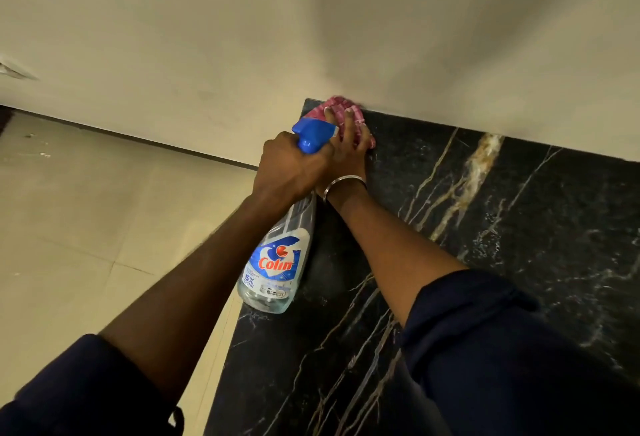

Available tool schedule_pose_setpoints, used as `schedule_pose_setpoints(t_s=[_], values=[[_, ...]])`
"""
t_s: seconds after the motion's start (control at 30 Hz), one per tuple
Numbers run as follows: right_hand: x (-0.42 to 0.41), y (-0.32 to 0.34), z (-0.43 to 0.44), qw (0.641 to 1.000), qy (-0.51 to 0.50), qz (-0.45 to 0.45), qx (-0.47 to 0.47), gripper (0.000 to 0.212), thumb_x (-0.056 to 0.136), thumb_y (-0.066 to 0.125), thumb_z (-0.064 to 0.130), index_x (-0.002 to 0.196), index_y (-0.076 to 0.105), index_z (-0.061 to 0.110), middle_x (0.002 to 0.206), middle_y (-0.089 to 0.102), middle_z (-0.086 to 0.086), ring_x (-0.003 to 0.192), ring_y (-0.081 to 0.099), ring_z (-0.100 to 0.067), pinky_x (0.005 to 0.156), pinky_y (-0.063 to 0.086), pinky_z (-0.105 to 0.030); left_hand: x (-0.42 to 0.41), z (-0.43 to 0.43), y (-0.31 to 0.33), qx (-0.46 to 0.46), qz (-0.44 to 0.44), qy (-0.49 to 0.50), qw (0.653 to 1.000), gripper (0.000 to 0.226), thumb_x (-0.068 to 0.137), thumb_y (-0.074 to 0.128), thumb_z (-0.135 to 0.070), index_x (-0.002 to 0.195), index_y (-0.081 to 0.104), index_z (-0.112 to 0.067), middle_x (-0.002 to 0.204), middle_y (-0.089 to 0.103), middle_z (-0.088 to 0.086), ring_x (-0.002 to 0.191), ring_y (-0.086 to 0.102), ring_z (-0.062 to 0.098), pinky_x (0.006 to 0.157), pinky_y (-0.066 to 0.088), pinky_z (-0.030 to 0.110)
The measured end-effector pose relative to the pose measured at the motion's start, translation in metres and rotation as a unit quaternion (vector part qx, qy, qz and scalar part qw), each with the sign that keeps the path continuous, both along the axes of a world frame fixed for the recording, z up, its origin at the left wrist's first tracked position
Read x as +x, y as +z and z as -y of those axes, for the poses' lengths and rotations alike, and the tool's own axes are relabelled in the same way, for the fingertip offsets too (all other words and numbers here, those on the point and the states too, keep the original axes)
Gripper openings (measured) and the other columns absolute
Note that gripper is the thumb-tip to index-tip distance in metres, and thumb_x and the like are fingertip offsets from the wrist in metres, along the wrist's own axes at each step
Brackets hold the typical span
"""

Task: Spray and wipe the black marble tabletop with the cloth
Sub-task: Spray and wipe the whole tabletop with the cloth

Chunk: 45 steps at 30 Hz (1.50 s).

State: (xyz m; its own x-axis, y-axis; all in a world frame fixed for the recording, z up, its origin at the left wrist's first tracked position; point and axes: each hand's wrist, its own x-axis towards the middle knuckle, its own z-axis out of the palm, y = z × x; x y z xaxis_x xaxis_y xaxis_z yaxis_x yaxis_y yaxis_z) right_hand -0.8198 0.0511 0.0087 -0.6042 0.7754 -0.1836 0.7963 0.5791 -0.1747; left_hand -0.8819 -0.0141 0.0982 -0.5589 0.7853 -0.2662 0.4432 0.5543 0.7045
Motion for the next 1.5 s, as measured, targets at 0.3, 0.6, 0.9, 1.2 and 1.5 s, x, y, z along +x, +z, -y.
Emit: schedule_pose_setpoints(t_s=[0.3, 0.6, 0.9, 1.2, 1.5], values=[[0.135, -0.008, -0.025, 0.998, -0.016, -0.051, 0.039, 0.05, 0.096, 0.036, 0.039, 0.142, 0.043, 0.021, 0.157, 0.03, -0.007, 0.148, 0.015, -0.033, 0.117, 0.011, -0.057, 0.082, -0.028, 0.01, 0.017, 0.018, -0.081, 0.996, 0.029, 0.089, 0.062, -0.042, 0.107, 0.057, -0.02, 0.078, 0.062, -0.004, 0.067, 0.059, 0.004, 0.059, 0.041, 0.011], [0.373, -0.015, -0.041, 0.977, -0.205, -0.023, 0.051, 0.054, 0.093, 0.03, 0.04, 0.147, 0.039, 0.034, 0.161, 0.024, -0.002, 0.149, 0.013, -0.03, 0.117, 0.009, -0.057, 0.272, -0.054, 0.011, -0.007, 0.052, -0.157, 0.986, 0.022, 0.085, 0.065, -0.04, 0.094, 0.061, -0.021, 0.07, 0.062, -0.006, 0.06, 0.06, 0.003, 0.054, 0.043, 0.014], [0.637, -0.015, -0.044, 0.915, -0.4, -0.025, 0.057, 0.055, 0.094, 0.039, 0.037, 0.149, 0.032, 0.035, 0.161, 0.023, -0.005, 0.147, 0.014, -0.038, 0.117, 0.008, -0.059, 0.447, -0.064, 0.007, -0.017, 0.09, -0.258, 0.962, 0.027, 0.089, 0.063, -0.041, 0.103, 0.061, -0.018, 0.079, 0.067, -0.002, 0.07, 0.065, 0.008, 0.061, 0.047, 0.015], [0.68, -0.01, -0.013, 0.854, -0.517, -0.037, 0.045, 0.054, 0.096, 0.041, 0.033, 0.149, 0.034, 0.03, 0.162, 0.018, -0.01, 0.148, 0.007, -0.039, 0.116, 0.002, -0.061, 0.467, -0.039, 0.019, -0.02, 0.092, -0.28, 0.955, 0.018, 0.089, 0.063, -0.04, 0.097, 0.059, -0.023, 0.083, 0.068, 0.001, 0.074, 0.066, 0.011, 0.068, 0.054, 0.021], [0.478, -0.002, -0.003, 0.933, -0.358, -0.038, 0.006, 0.055, 0.098, 0.036, 0.04, 0.152, 0.023, 0.037, 0.163, 0.012, -0.007, 0.148, 0.002, -0.04, 0.116, 0.001, -0.062, 0.333, 0.024, 0.036, -0.039, 0.052, -0.175, 0.982, 0.024, 0.086, 0.065, -0.044, 0.089, 0.061, -0.021, 0.071, 0.062, -0.005, 0.064, 0.06, 0.005, 0.055, 0.04, 0.017]])
